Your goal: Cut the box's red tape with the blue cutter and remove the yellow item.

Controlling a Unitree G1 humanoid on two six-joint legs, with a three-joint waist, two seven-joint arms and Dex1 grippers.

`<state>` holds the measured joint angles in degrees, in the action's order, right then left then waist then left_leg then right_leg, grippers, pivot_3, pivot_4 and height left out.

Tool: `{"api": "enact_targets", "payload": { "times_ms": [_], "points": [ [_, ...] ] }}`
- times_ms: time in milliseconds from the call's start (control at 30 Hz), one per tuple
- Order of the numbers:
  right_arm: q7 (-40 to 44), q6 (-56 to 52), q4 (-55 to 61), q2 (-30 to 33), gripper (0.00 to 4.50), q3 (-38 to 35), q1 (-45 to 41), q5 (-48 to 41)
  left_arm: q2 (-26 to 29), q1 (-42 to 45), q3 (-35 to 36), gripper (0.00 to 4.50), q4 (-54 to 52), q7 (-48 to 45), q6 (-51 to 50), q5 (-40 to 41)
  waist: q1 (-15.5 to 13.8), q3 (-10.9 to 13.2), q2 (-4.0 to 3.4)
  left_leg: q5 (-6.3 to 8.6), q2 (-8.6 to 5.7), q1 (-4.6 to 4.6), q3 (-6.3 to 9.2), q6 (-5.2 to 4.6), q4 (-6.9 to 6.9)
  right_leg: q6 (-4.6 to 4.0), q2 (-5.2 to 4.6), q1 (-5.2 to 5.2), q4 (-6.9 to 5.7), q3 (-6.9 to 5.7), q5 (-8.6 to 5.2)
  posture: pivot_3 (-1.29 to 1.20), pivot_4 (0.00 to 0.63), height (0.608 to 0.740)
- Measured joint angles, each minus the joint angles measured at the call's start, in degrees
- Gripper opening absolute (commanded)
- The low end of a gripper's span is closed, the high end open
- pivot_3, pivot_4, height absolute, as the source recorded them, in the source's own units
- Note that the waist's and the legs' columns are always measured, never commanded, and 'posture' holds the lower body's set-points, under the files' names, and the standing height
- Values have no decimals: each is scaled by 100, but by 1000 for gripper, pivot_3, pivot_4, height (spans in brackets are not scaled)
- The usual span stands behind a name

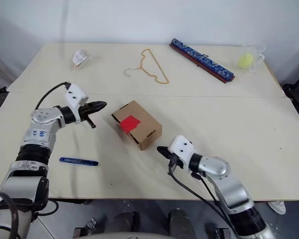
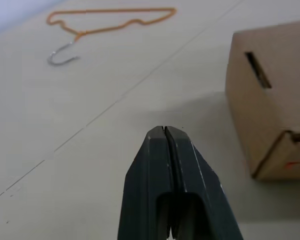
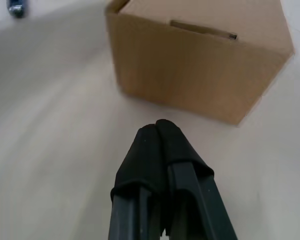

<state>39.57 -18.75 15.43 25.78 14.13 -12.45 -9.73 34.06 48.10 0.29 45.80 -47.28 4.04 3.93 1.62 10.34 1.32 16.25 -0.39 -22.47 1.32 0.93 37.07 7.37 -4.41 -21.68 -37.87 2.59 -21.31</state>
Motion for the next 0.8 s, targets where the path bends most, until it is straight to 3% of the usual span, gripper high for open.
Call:
{"api": "enact_targets", "payload": {
  "times_ms": [200, 367, 533, 700, 800],
  "points": [
    [-268, -105, -231, -237, 0, 40, -332, 193, -107, -137, -144, 9, -316, -724, -421, 124, -6, 0, 1, 0, -1, -8, 1, 0, 6, 2, -5, -2, -1, -4, 1, 0, 150, 740],
    [-310, -267, -286, 149, 0, -527, -381, 191, 58, -1176, -175, 9, -2319, -1665, -2011, 880, 3, 3, -3, 2, 3, -9, 2, 2, 2, 2, -12, 0, -8, 1, 1, 0, 150, 740],
    [-232, -227, -379, 546, 0, -988, -476, 185, 63, -2017, -430, 9, -4011, -1975, -3112, 1446, -3, 3, -3, 11, 8, -6, 8, -8, 4, 1, -9, 2, 2, 3, 1, 0, 150, 740],
    [-263, 2, -794, 982, 0, -1346, -622, 304, 130, -2399, -525, 9, -4989, -1925, -3721, 1780, -3, 5, -6, 11, 6, -1, 5, -9, 5, 1, -9, 9, 4, 6, 1, 0, 150, 740],
    [-245, -30, -853, 1214, 0, -1649, -614, 285, 395, -2183, -251, 9, -5202, -2109, -4283, 2381, -3, 6, -8, 11, 8, -1, 10, -9, 2, -1, -7, 9, 3, 4, 0, 0, 150, 740]
  ]
}}
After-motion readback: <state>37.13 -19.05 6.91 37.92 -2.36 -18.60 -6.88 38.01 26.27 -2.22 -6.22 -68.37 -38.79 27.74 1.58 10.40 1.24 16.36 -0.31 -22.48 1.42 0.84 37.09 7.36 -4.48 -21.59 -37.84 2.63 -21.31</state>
